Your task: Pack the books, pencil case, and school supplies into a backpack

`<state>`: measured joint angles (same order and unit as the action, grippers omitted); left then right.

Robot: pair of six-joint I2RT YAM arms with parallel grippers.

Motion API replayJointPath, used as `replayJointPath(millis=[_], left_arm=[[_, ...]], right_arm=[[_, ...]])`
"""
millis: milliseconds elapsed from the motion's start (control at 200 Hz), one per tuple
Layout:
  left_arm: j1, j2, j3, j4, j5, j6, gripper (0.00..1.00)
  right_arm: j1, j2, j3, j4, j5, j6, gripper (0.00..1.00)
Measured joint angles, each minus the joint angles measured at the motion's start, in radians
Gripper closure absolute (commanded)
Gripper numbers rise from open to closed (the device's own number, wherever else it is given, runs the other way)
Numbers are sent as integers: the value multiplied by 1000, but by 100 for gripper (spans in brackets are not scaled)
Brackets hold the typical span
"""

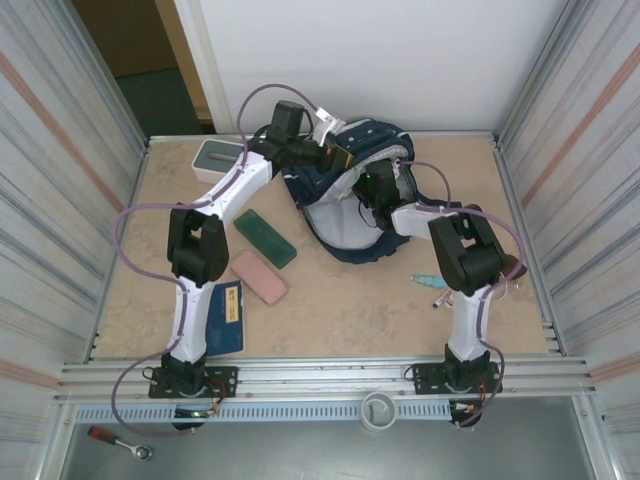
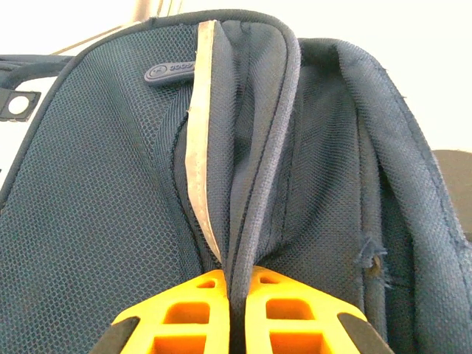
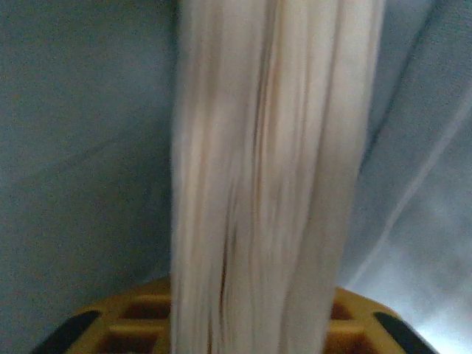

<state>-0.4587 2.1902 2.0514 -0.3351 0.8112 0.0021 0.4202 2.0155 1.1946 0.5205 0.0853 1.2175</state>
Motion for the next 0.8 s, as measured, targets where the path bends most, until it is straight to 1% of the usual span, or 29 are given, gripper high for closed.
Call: replayJointPath(millis=[75, 140, 205, 271, 301, 356, 431, 491, 571, 646, 686, 751, 802], left_arm=[[1, 0, 1, 0, 0, -7, 100], [2, 6, 6, 2, 0, -13, 100], [2, 13, 8, 10, 0, -31, 100], [2, 26, 14, 19, 2, -45, 100], [1, 33, 15, 26, 4, -52, 93], [0, 43, 15, 32, 4, -60, 78], [-4, 61, 15, 54, -9, -64, 53], [-8, 66, 14, 53, -34, -69, 41], [-15, 48, -29, 62, -97, -57, 32], [-19, -19, -148, 65, -191, -45, 23], [-21, -85, -247, 64, -264, -42, 18], [-24, -212, -425, 84, -378, -60, 17], [-25, -347, -591, 114, -463, -89, 16]], right_arm=[[-4, 7, -24, 11, -2, -15, 55], [-8, -32, -89, 17, -5, -48, 52], [-13, -119, -190, 5, -11, -82, 51], [-16, -249, -293, -37, -19, -129, 49], [-16, -322, -334, -65, -19, -152, 49], [-16, -447, -386, -116, -17, -190, 48], [-9, -637, -449, -183, 19, -266, 46], [4, -769, -488, -236, 56, -327, 43], [24, -906, -518, -314, 95, -416, 37], [49, -969, -522, -390, 111, -500, 30], [70, -982, -522, -427, 117, -536, 28], [122, -982, -522, -487, 120, -586, 25], [169, -969, -522, -523, 116, -609, 23]])
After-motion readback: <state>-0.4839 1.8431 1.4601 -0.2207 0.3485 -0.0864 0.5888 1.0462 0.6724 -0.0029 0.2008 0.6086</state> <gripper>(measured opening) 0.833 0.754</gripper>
